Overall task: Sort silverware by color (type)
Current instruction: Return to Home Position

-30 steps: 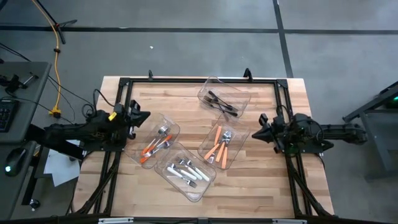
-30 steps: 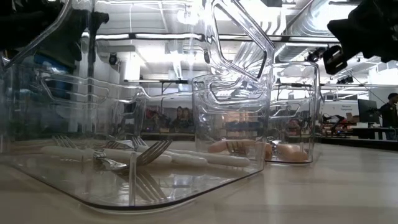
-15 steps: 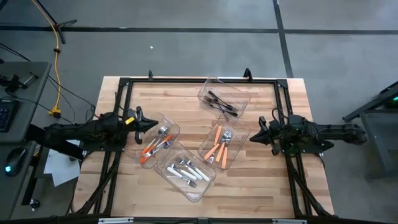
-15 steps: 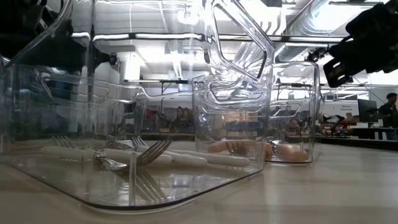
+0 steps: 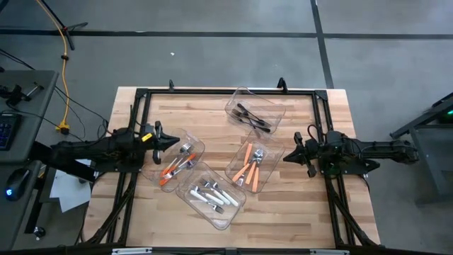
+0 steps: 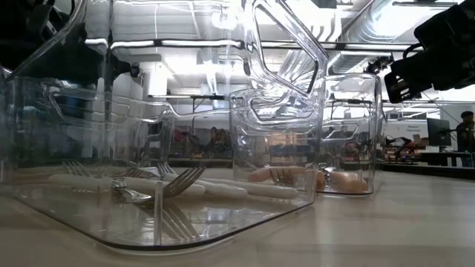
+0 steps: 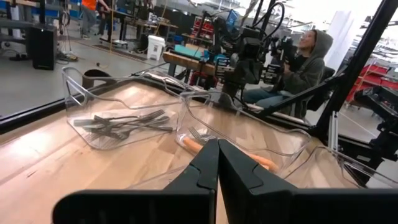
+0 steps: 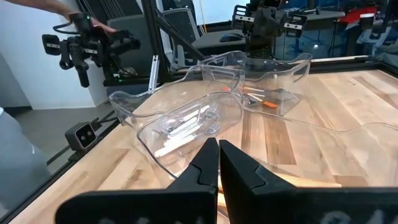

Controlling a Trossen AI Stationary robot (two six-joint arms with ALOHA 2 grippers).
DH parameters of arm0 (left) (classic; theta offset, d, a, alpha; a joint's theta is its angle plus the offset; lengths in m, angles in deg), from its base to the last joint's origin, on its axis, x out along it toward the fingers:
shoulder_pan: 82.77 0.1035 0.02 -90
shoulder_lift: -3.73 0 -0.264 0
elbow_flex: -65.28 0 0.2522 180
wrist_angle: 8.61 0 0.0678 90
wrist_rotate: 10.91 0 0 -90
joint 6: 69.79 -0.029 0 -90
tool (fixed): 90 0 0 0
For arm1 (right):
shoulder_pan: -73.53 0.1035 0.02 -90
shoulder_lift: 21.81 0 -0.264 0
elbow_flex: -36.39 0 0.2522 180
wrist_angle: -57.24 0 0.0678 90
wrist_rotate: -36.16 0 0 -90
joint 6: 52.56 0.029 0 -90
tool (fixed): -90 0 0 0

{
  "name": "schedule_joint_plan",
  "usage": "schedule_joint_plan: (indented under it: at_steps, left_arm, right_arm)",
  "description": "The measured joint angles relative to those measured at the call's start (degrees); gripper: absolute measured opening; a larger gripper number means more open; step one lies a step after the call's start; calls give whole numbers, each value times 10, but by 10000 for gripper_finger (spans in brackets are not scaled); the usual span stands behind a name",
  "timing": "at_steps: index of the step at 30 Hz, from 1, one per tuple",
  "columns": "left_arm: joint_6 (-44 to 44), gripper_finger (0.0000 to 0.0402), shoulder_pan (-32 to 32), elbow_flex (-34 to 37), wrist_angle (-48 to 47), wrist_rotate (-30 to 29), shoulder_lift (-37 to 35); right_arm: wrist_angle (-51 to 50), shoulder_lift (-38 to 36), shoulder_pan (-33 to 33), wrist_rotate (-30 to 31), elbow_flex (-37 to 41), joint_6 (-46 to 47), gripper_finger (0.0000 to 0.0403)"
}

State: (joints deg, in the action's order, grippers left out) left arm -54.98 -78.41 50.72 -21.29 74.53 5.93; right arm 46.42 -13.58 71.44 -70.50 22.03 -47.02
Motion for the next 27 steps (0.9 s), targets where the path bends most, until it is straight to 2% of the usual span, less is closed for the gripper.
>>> schedule_joint_plan:
  at_steps: [7, 15, 27]
  left_arm:
    - [0, 1, 0, 0, 0, 0, -20]
    - [0, 1, -1, 0, 1, 0, -20]
    - [0, 1, -8, 1, 0, -4, -5]
  right_arm:
    - [0, -3, 0, 0, 0, 0, 0]
    - [2, -83, 0, 0, 0, -1, 0]
    - [18, -73, 0, 0, 0, 0, 0]
